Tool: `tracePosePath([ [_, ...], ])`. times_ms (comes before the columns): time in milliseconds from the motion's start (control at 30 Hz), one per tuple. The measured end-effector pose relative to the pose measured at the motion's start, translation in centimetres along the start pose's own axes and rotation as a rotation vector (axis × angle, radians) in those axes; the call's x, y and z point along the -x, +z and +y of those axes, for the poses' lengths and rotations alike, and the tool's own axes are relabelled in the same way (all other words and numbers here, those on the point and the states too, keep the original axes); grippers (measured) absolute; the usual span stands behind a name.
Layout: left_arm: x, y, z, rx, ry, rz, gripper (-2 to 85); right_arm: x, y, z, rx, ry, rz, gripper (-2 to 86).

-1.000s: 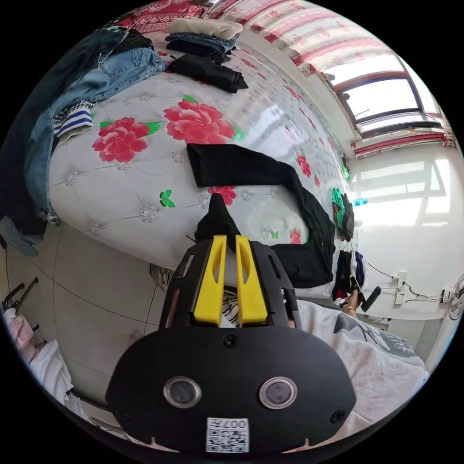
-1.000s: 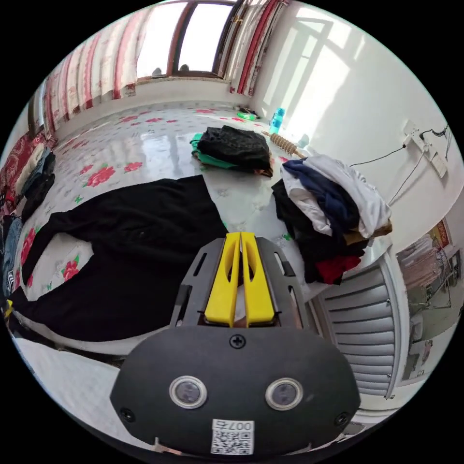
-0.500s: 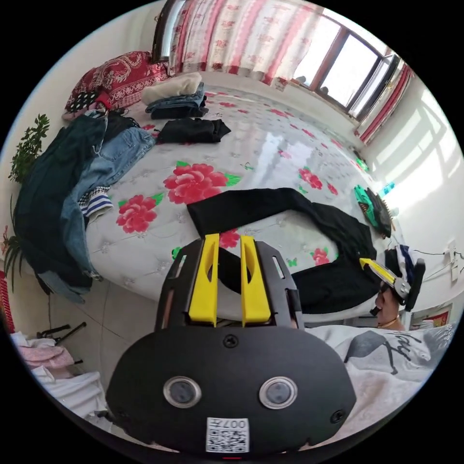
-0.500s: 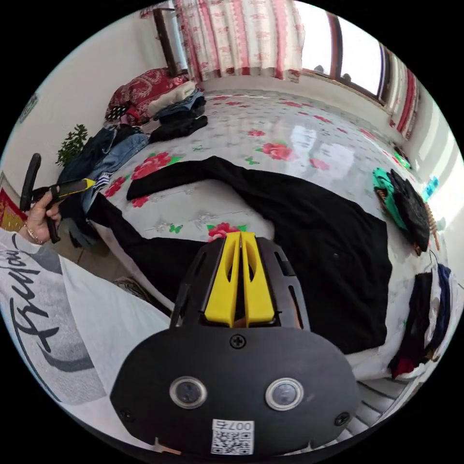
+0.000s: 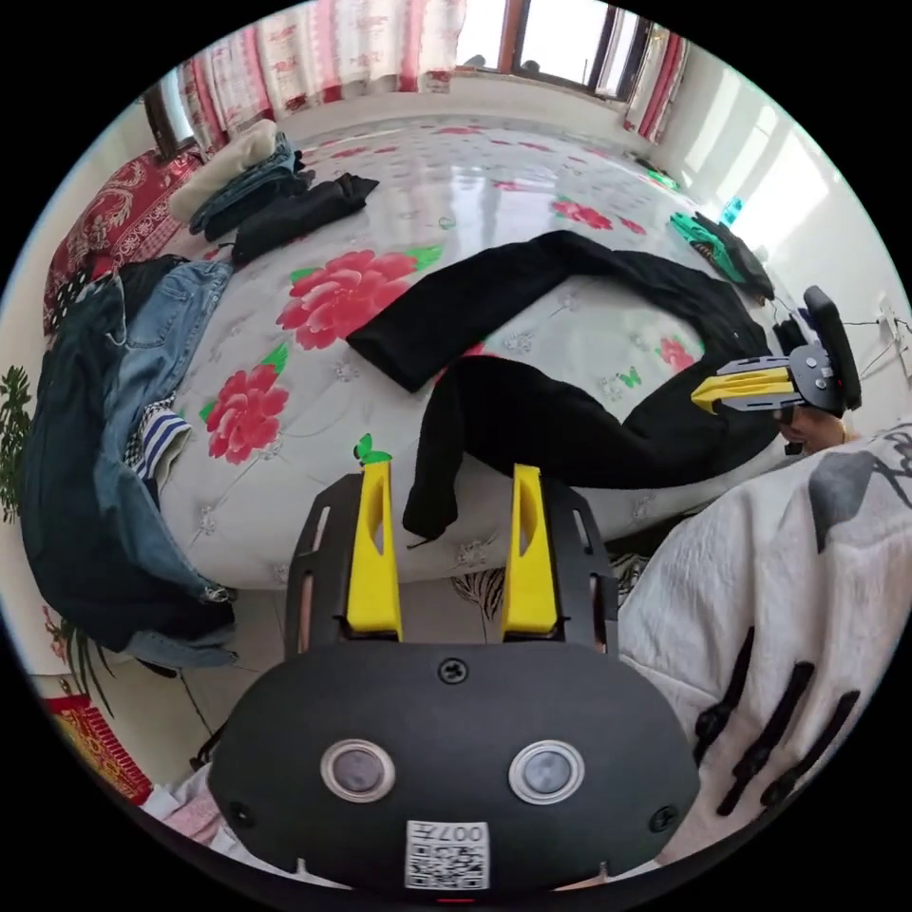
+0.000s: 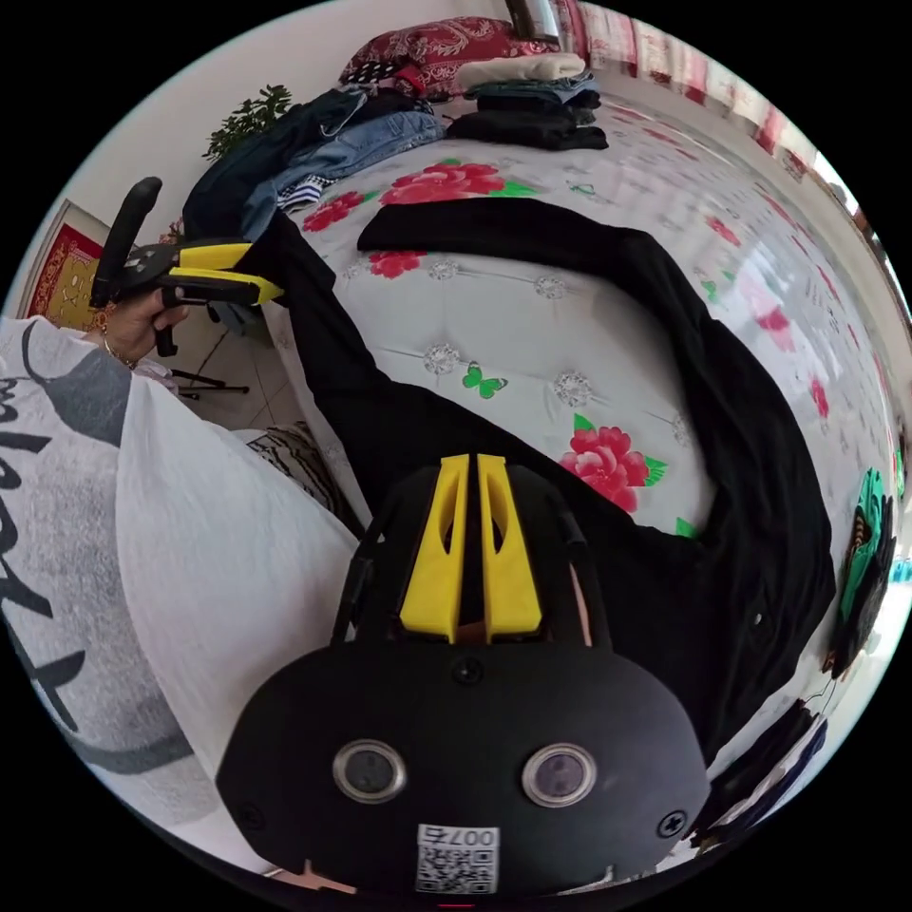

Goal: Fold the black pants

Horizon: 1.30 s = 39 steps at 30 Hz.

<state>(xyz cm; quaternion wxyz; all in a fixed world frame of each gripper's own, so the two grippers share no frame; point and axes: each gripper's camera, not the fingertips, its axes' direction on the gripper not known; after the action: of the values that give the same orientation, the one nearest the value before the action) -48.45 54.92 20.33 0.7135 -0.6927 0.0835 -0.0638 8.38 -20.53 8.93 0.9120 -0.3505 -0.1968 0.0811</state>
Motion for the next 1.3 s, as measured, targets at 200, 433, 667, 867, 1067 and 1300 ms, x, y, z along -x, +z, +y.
tracePosePath([
  [200,5.0,-2.0,-4.2,0.254,0.129,0.064,0.0,-0.2,2.4,-1.8,0.123,0.011,0.025,-0.2],
  [433,18.3,-3.7,-6.2,0.419,-0.011,0.352,4.8,-1.0,2.7,-3.7,0.098,0.043,-0.019,-0.3],
  [667,22.7,-4.9,-9.1,0.296,-0.165,0.358,7.8,-5.2,-1.3,-5.1,-0.042,0.198,0.027,-0.3],
  [867,20.7,-1.8,-18.3,0.257,-0.170,0.391,12.3,-13.5,-3.4,-5.6,-0.105,0.484,0.091,-0.3],
  [1067,14.2,0.5,-25.3,0.349,0.084,0.064,6.9,-17.6,-1.9,-7.3,-0.060,0.656,0.087,-0.2],
  [1300,24.3,-9.1,-27.9,0.083,0.061,0.454,0.8,-16.9,-1.4,-8.9,-0.056,0.713,0.096,-0.3],
])
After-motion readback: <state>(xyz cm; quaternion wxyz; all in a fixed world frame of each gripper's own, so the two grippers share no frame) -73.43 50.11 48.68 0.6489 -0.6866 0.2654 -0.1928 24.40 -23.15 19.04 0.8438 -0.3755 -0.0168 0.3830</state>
